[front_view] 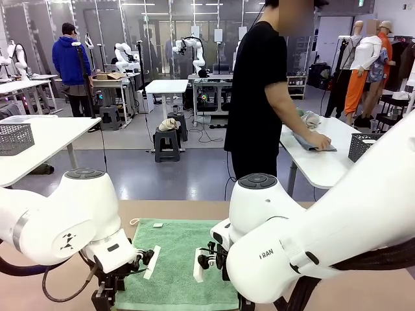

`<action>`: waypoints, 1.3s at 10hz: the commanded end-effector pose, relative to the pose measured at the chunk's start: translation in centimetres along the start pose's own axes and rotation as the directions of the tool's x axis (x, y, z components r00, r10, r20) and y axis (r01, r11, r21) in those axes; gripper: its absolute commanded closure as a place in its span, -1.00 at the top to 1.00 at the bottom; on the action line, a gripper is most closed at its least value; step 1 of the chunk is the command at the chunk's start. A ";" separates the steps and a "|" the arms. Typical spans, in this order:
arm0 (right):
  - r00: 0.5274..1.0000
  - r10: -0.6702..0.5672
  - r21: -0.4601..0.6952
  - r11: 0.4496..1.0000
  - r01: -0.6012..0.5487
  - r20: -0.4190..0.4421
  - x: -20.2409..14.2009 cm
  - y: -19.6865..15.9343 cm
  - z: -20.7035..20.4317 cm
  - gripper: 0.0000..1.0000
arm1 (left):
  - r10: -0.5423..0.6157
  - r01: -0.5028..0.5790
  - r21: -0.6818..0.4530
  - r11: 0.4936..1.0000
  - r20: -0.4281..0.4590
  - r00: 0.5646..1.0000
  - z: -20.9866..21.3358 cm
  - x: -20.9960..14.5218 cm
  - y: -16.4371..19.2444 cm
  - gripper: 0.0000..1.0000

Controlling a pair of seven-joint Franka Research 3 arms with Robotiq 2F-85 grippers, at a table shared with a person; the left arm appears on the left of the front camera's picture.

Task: Fold the towels and place them in the basket.
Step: When a person lays out a Towel with hook on the table, fold it in half twice.

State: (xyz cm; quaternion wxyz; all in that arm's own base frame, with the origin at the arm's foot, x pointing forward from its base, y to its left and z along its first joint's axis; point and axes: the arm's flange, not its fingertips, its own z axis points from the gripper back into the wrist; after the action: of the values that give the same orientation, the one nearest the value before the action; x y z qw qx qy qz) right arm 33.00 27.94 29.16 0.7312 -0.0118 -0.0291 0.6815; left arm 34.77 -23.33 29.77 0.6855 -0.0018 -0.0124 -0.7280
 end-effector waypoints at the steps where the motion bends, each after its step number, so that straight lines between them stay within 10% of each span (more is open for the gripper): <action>1: 1.000 0.017 0.001 1.000 -0.017 0.021 -0.2 0.2 -0.1 -0.43 | -0.016 0.016 0.028 0.999 -0.003 1.000 -0.3 -0.7 -1.2 0.11; 2: 1.000 0.020 -0.001 1.000 -0.020 0.023 -0.1 0.3 0.2 -0.60 | -0.018 0.018 0.028 0.999 -0.002 1.000 -0.3 -0.7 -1.1 -0.60; 3: 1.000 0.019 -0.001 1.000 -0.019 0.021 -0.1 0.3 0.4 -0.83 | -0.020 0.020 0.027 0.999 -0.002 1.000 -0.2 -0.7 -1.1 -0.29; 4: 1.000 0.016 -0.001 1.000 -0.016 0.017 -0.1 0.2 0.5 -1.00 | -0.023 0.023 0.027 0.999 -0.001 1.000 -0.2 -0.7 -1.0 -0.99; 5: 1.000 0.013 -0.001 1.000 -0.013 0.014 -0.1 0.2 0.5 -1.00 | -0.025 0.025 0.029 0.999 -0.001 1.000 -0.2 -0.7 -1.0 -0.69; 6: 1.000 0.012 -0.002 1.000 -0.012 0.014 -0.1 0.2 0.5 -1.00 | -0.025 0.025 0.031 0.999 0.000 1.000 -0.1 -0.7 -0.9 -1.00; 13: 1.000 0.009 -0.012 1.000 -0.008 0.007 0.3 0.1 0.6 -1.00 | -0.007 0.007 0.015 1.000 0.004 1.000 0.6 0.3 0.3 -1.00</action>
State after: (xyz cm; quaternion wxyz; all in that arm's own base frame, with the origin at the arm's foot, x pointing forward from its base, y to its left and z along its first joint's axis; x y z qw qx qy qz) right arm 32.93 28.18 29.72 0.7288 -0.0139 -0.0358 0.6836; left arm 35.05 -23.55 30.43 0.6836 0.0016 -0.0198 -0.7296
